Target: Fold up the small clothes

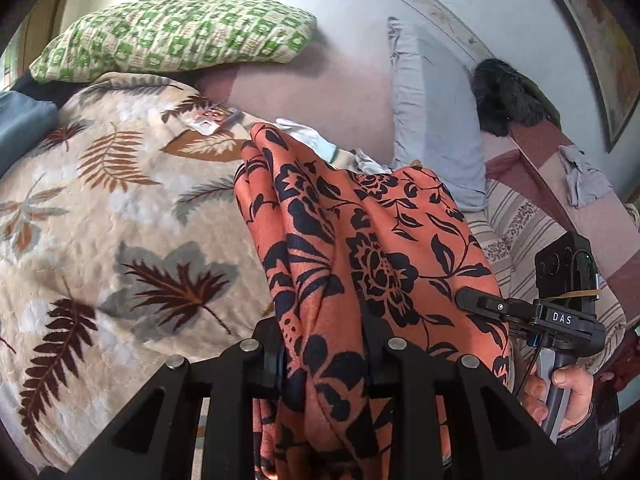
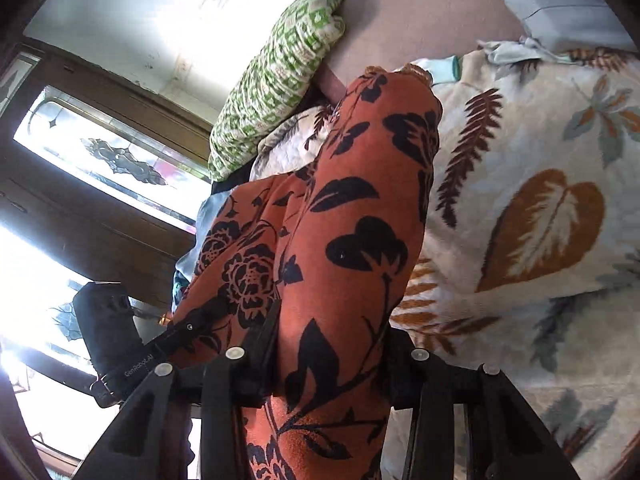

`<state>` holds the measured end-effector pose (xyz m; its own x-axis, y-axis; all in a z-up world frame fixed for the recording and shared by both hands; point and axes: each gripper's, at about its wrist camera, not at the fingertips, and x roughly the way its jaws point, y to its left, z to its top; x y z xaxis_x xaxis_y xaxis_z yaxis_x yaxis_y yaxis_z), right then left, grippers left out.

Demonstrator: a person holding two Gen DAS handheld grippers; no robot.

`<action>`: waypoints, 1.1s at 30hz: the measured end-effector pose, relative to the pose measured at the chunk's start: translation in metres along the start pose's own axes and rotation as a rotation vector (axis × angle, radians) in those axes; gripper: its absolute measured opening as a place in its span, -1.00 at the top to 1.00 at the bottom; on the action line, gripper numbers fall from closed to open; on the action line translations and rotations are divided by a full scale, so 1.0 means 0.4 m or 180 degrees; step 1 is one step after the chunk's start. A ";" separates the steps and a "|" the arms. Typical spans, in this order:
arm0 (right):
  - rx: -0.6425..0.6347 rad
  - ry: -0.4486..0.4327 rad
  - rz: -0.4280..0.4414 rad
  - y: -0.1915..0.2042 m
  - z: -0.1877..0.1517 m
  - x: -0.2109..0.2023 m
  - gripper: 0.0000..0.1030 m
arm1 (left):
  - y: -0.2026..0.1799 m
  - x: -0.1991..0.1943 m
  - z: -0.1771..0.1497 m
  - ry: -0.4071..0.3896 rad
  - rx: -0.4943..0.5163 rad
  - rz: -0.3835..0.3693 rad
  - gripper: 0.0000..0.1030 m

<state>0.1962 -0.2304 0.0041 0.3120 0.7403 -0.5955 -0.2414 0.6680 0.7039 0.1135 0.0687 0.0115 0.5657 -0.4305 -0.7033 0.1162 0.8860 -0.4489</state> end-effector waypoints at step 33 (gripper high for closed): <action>-0.0610 -0.0398 -0.1609 0.057 -0.238 -0.159 -0.81 | -0.150 -0.036 -0.201 -0.0038 0.0790 0.1266 -0.67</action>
<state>0.0833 -0.2553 0.0211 0.5362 0.3171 -0.7822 -0.1925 0.9483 0.2525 0.0327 0.0077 0.0042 0.6150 -0.0486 -0.7870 0.0796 0.9968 0.0007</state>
